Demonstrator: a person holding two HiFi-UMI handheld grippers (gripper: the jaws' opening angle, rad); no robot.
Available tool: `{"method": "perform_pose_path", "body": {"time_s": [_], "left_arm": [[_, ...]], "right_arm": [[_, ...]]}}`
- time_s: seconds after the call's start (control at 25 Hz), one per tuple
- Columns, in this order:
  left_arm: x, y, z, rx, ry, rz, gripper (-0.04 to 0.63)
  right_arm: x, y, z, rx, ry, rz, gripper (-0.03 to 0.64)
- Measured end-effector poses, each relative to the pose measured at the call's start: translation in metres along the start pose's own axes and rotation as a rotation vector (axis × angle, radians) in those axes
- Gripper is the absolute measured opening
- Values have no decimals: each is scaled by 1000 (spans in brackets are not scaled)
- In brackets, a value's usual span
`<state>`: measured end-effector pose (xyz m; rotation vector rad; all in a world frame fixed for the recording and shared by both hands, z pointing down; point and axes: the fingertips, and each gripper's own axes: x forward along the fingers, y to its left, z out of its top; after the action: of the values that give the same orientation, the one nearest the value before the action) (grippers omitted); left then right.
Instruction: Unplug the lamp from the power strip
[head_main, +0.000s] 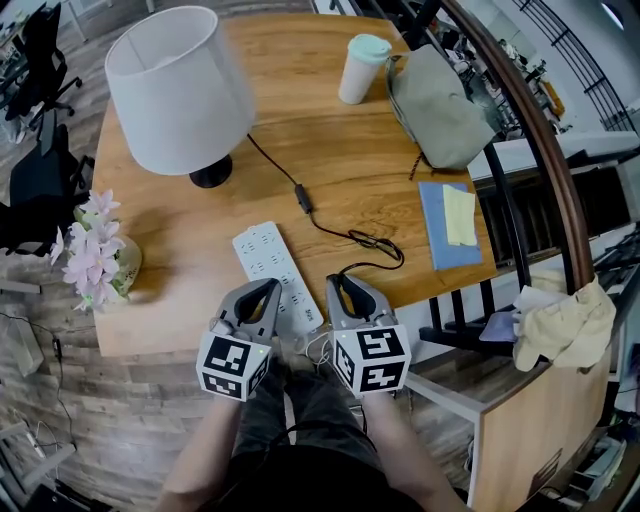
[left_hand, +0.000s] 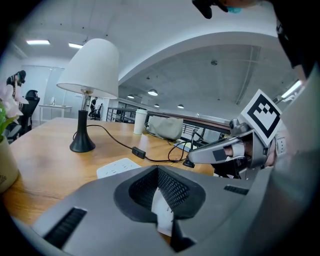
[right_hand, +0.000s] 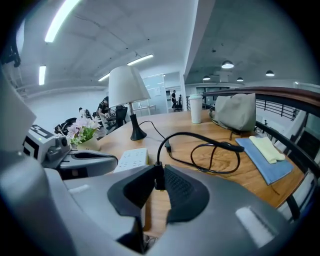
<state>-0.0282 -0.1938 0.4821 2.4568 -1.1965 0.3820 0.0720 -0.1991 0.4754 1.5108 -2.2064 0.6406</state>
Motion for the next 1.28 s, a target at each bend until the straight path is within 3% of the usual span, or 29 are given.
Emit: {"method": "perform_pose_path", "body": {"time_s": [0.64,0.84,1.0,1.28], "left_arm": [[-4,3,-2,-7,-4,19,-3],[-6,3,-2,-6,-11,17,-3],[-8,3,-2,-8,-11,20,-3],[-14,5,0,-14,-20,15,-3]], "right_arm": [[5,-3,-5,11,58,-11,71],[7,0,-18,23,117,8,115],[5,3,-29,2,202,36,162],[-6,2,-39,-133,457,115,176]]}}
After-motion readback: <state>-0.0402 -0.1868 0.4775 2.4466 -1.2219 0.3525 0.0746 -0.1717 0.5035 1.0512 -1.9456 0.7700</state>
